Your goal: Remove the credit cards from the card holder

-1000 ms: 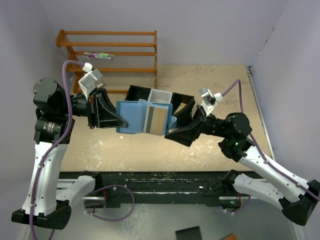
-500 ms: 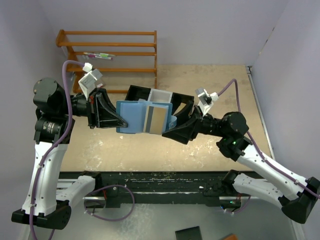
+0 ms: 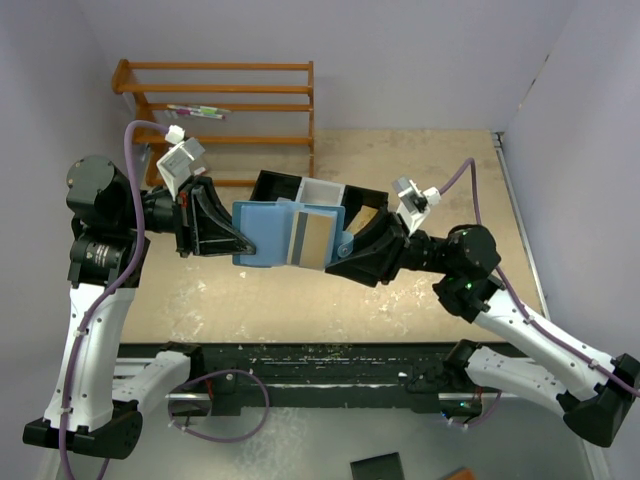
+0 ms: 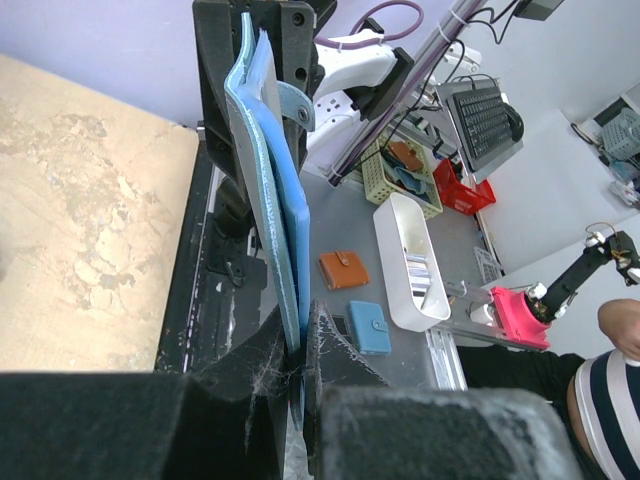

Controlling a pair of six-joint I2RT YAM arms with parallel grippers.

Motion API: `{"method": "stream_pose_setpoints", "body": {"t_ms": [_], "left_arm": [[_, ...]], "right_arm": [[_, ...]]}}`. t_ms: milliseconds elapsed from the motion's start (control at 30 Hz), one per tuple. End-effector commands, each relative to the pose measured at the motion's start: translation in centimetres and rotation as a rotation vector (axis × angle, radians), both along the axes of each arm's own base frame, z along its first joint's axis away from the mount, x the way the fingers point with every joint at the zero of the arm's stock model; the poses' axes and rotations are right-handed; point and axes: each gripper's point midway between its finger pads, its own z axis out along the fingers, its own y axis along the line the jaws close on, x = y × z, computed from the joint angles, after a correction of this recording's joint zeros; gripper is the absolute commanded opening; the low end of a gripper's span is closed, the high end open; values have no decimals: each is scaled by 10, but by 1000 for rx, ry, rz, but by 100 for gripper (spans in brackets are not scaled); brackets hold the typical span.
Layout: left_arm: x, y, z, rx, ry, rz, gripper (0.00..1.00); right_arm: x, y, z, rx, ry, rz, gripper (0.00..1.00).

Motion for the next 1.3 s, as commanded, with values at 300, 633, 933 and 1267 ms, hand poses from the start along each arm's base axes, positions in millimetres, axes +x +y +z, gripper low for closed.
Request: {"method": "stream_pose_setpoints", "body": {"t_ms": [300, 633, 933, 1267], "left_arm": [[-10, 2, 11, -7, -54, -16, 0], [-13, 3, 15, -8, -51, -20, 0], [-8, 1, 11, -16, -94, 18, 0], [6, 0, 0, 4, -129, 85, 0]], "right_arm": [[-15, -8, 42, 108, -112, 40, 20], [-22, -12, 50, 139, -139, 56, 14], [12, 11, 48, 56, -14, -100, 60], [34, 43, 38, -45, 95, -296, 76]]}}
